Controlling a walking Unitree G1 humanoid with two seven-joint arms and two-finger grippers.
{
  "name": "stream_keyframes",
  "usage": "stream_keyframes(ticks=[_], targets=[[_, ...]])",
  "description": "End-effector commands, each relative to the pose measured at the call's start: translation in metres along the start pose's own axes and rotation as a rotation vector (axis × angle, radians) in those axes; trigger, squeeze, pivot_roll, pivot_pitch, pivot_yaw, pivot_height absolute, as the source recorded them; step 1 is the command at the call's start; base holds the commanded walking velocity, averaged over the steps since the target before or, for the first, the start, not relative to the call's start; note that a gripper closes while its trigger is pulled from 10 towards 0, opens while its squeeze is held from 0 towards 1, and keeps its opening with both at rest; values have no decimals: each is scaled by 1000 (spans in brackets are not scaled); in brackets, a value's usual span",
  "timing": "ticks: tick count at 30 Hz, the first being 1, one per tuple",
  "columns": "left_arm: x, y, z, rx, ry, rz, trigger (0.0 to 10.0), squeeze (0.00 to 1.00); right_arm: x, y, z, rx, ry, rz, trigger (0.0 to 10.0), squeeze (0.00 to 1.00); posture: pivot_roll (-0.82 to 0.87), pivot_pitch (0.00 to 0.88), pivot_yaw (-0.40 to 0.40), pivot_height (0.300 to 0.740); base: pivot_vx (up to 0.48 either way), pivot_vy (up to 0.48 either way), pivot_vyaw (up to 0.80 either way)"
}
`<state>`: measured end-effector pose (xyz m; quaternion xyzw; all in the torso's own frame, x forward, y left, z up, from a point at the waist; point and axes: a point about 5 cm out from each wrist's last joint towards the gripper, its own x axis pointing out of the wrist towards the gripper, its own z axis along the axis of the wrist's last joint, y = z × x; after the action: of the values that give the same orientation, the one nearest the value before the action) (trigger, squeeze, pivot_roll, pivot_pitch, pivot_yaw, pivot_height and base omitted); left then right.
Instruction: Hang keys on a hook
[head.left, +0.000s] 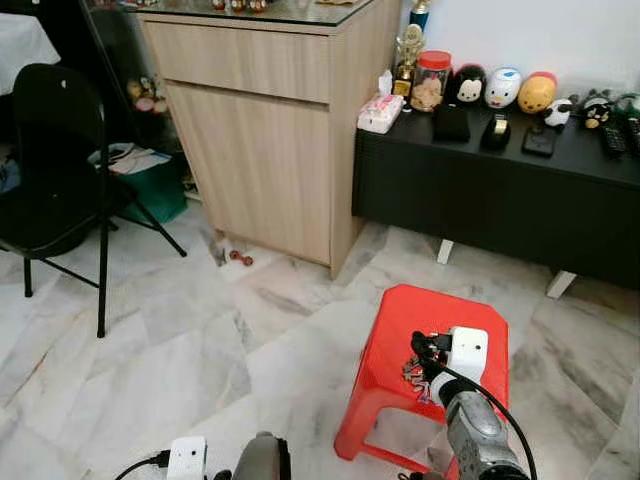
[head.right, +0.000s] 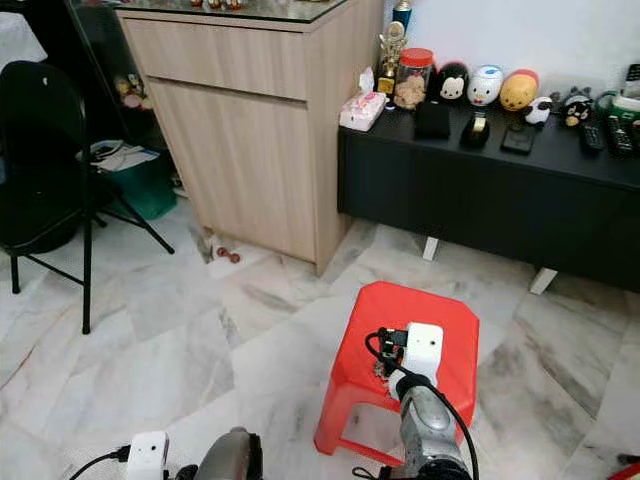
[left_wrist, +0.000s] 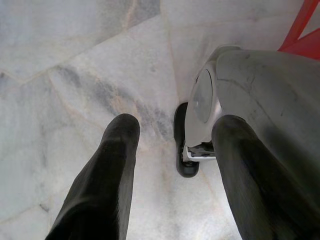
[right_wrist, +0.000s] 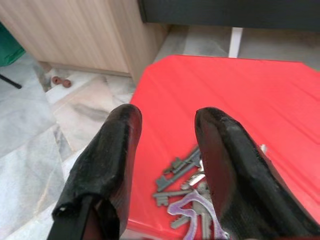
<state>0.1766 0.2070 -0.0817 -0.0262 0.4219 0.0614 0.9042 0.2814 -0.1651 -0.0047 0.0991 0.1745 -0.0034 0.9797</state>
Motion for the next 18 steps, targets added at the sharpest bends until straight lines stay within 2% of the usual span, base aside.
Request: stream_keyframes(ticks=[1, 6, 9, 13, 14, 16, 18], targets=[[0, -2, -1, 2, 12, -10, 10000, 0, 0, -1, -1, 7, 6, -9, 10000, 0, 76, 85, 6, 639, 0, 0, 0], [1, -5, 1, -19, 4, -43, 10000, 0, 0, -4, 0, 13, 9, -25, 10000, 0, 73, 92, 5, 639, 0, 0, 0], [2, -4, 7, -21, -32, -38, 10000, 0, 0, -7, 1, 17, 2, -37, 10000, 0, 71, 94, 4, 639, 0, 0, 0], [5, -6, 29, 27, -120, -40, 10000, 0, 0, -9, 2, 18, 1, -43, 10000, 0, 81, 102, 0, 639, 0, 0, 0], [5, -6, 29, 27, -120, -40, 10000, 0, 0, -9, 2, 18, 1, -43, 10000, 0, 81, 102, 0, 639, 0, 0, 0], [7, -10, 47, 49, -194, -38, 10000, 0, 0, -8, 1, 18, 7, -39, 10000, 0, 90, 102, -2, 639, 0, 0, 0], [7, -12, 54, 53, -225, -46, 10000, 0, 0, -8, 0, 19, 10, -37, 10000, 0, 91, 102, -2, 639, 0, 0, 0]])
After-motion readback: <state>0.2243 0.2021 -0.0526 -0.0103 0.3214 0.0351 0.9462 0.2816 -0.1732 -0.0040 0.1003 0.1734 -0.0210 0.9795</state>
